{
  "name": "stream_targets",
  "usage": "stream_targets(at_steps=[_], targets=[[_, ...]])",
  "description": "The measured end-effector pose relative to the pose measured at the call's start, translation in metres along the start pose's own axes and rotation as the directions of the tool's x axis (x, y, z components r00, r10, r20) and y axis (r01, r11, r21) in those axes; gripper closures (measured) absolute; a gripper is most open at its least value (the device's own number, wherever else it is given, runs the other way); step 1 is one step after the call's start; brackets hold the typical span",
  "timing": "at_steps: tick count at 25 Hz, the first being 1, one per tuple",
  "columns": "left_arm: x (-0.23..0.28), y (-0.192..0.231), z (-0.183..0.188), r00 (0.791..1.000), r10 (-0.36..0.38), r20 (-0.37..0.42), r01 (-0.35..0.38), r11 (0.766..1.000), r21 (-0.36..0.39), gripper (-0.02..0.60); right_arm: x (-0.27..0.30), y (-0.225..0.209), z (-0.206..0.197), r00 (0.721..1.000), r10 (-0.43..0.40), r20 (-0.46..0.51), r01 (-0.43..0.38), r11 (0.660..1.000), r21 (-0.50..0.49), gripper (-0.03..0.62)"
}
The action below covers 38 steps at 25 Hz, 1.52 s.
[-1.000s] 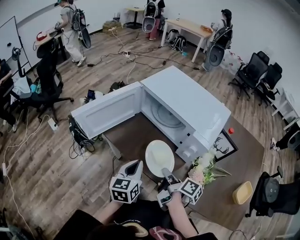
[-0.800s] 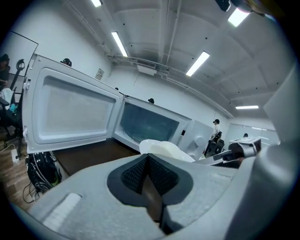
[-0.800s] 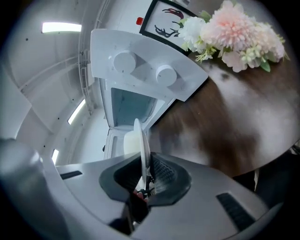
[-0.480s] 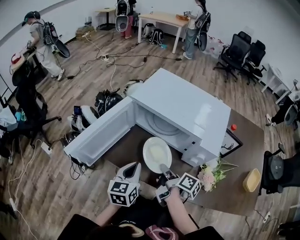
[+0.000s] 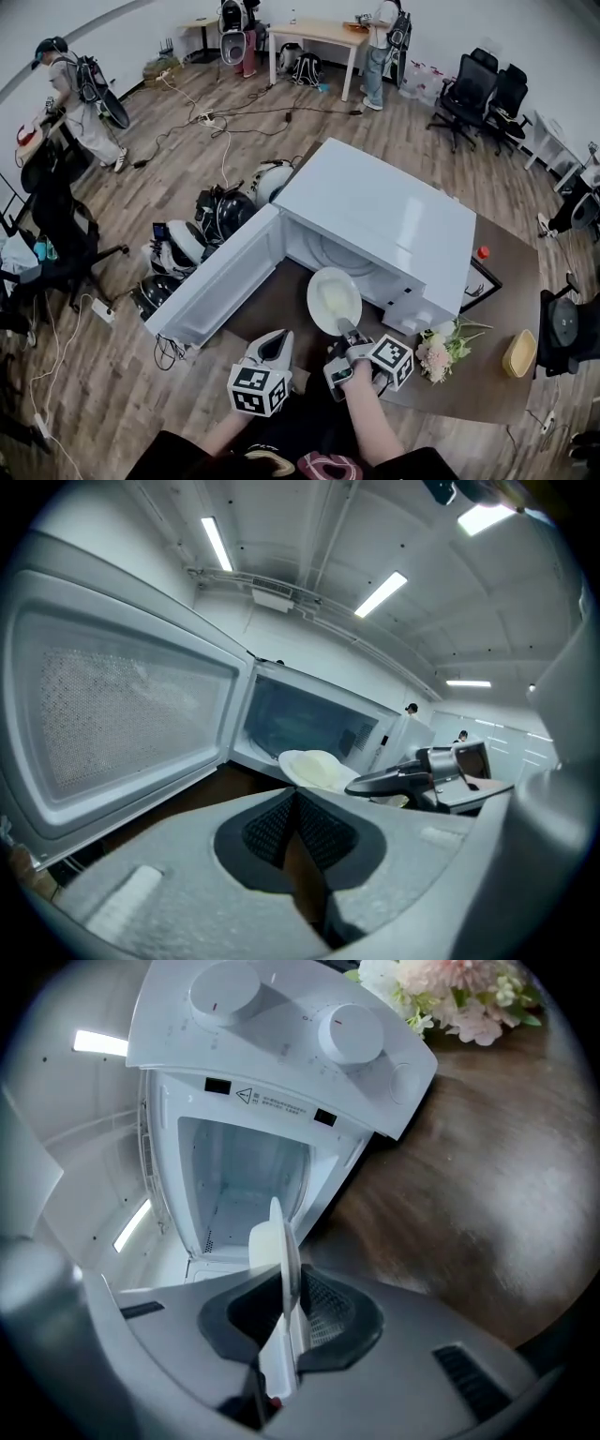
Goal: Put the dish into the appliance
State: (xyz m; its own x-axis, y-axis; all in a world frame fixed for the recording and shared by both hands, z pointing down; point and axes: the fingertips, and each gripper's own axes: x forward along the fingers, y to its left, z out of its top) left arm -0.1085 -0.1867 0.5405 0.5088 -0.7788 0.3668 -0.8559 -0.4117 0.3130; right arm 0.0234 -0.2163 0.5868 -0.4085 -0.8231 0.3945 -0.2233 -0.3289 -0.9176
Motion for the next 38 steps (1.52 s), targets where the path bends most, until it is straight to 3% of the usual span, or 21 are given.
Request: stream_targets(at_steps=[9,15,29,38], targets=[[-0.003,0.018,0.006,0.999,0.039,0.009,-0.039,0.999,0.014,0.574,0.023,0.003,0.021,0.996,-0.043,0.084,0.039,0.998,0.055,0.542],[0.005,0.031,0.01,0.998,0.063,0.012,-0.062,0.998,-0.031,0.574,0.041,0.006,0.028,0.994,-0.04,0.099,0.032,0.996,0.087,0.543],[0.021,0.036,0.011,0.998,0.06,-0.019,-0.06,0.998,-0.03,0.574,0.068,0.007,0.045,0.989,-0.059,0.137,0.042,0.991,0.127,0.542],[0.023,0.038,0.01,0.998,0.045,-0.039,-0.045,0.999,0.009,0.574,0.08,0.01,0.051,0.984,-0.08,0.158,0.056,0.988,0.146,0.543]])
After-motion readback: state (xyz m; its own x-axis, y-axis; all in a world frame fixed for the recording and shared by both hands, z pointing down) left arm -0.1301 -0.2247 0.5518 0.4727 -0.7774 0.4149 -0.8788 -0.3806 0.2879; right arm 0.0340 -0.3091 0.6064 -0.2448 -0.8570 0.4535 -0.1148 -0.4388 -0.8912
